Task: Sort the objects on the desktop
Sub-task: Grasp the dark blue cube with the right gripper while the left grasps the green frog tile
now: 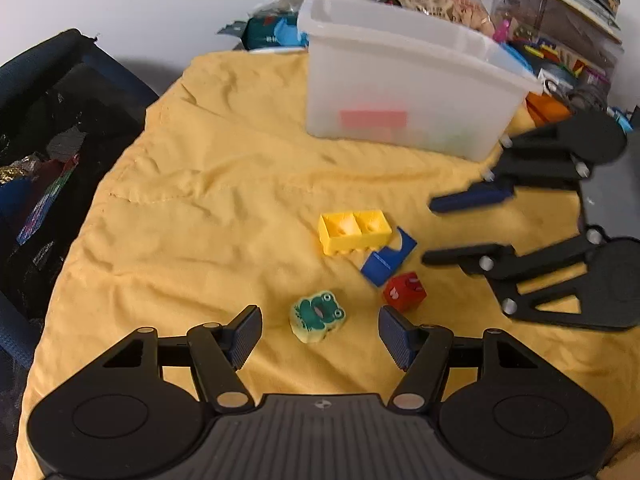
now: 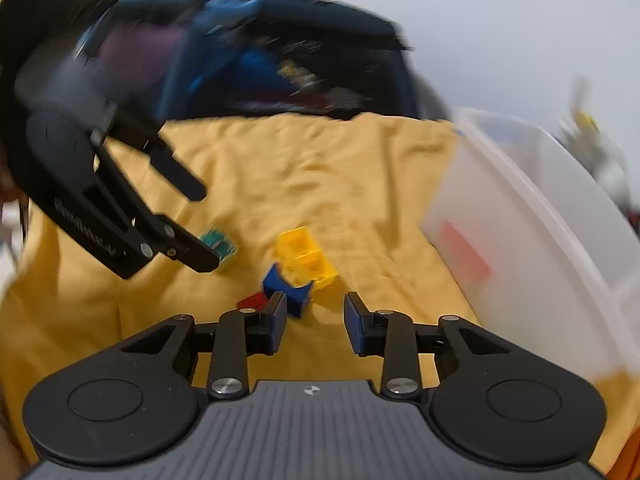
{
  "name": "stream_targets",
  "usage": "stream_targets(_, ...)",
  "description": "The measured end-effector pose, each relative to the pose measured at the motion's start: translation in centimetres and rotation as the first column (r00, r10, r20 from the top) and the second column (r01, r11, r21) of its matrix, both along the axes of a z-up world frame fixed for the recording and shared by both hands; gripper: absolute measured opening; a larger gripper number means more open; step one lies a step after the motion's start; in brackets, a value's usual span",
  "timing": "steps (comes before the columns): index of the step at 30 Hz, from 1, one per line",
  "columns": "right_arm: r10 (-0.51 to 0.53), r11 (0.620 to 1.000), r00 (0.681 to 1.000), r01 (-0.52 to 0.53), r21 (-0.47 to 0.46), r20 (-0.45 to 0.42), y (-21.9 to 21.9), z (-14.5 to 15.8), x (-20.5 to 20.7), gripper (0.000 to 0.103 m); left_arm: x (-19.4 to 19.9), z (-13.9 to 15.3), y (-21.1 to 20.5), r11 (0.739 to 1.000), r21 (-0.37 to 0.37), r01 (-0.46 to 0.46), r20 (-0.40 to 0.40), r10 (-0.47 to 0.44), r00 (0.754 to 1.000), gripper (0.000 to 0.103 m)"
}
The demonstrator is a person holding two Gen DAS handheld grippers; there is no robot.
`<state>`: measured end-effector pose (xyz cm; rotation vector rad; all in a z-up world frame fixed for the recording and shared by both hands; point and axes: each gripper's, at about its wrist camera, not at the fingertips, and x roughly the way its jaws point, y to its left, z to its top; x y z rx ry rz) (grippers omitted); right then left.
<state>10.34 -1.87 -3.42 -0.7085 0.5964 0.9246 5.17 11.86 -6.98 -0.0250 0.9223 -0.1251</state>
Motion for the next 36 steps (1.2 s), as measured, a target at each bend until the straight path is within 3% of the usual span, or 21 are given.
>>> stream_targets(2,0.073,0.995,0.996,-0.069,-0.076,0.057,1.0,-0.6,0.0,0.034,0.2,-0.2,-0.1,1.000,-0.005,0.002,-0.004,-0.002,1.000,0.068)
stream_targets(5,0.234,0.954,0.958,-0.194,-0.228,0.163,2.2,-1.6,-0.8,0.034,0.4,-0.5,-0.4,1.000,-0.004,0.009,-0.004,-0.009,1.000,0.068)
stream_targets(7,0.341,0.913,0.926,-0.286,-0.290,0.160,2.5,-1.8,-0.9,0.034,0.5,-0.7,-0.5,1.000,-0.002,0.006,-0.010,-0.006,1.000,0.068)
stream_targets(10,0.463,0.848,0.882,-0.412,-0.333,0.086,3.3,-2.2,-0.6,0.033,0.9,-0.9,-0.5,1.000,-0.010,-0.001,-0.019,0.001,1.000,0.068)
stream_targets(12,0.513,0.812,0.855,-0.451,-0.371,0.082,3.5,-2.7,-0.9,0.026,1.2,-1.0,-0.5,1.000,-0.007,0.001,-0.017,-0.001,1.000,0.068)
stream_targets(13,0.510,0.810,0.857,-0.448,-0.377,0.078,3.7,-2.9,-0.9,0.026,1.2,-1.0,-0.5,1.000,-0.009,0.003,-0.014,-0.004,1.000,0.065)
stream_targets(20,0.286,0.938,0.957,-0.290,-0.192,-0.048,2.2,-1.7,0.1,0.023,1.6,-1.9,-1.2,1.000,0.008,0.029,-0.021,-0.029,0.999,0.047)
stream_targets(22,0.194,0.966,0.979,-0.202,-0.160,-0.062,0.8,-1.6,0.0,0.023,1.6,-1.8,-1.3,0.999,0.020,0.025,-0.014,-0.024,1.000,0.037)
stream_targets(25,0.020,0.995,0.991,-0.032,-0.091,-0.129,-1.9,-1.4,0.3,0.024,1.4,-1.1,-0.6,0.999,-0.047,-0.001,-0.005,0.001,1.000,0.037)
stream_targets(27,-0.118,0.993,0.965,0.117,-0.018,-0.235,-4.4,-1.2,0.9,0.024,1.3,-0.2,-0.8,0.999,-0.051,0.013,0.005,-0.012,1.000,0.037)
stream_targets(30,-0.280,0.940,0.873,0.334,0.070,-0.399,-8.2,-1.6,1.7,0.024,1.3,1.5,-2.1,0.996,-0.063,0.066,0.041,-0.064,0.997,0.037)
stream_targets(33,-0.362,0.864,0.770,0.489,0.120,-0.526,-11.4,-2.0,2.0,0.024,1.8,2.2,-4.4,0.986,-0.102,0.133,0.044,-0.129,0.991,0.037)
stream_targets(36,-0.407,0.812,0.711,0.569,0.129,-0.574,-13.2,-2.3,2.0,0.023,2.4,1.2,-7.0,0.976,-0.107,0.189,0.017,-0.188,0.982,0.037)
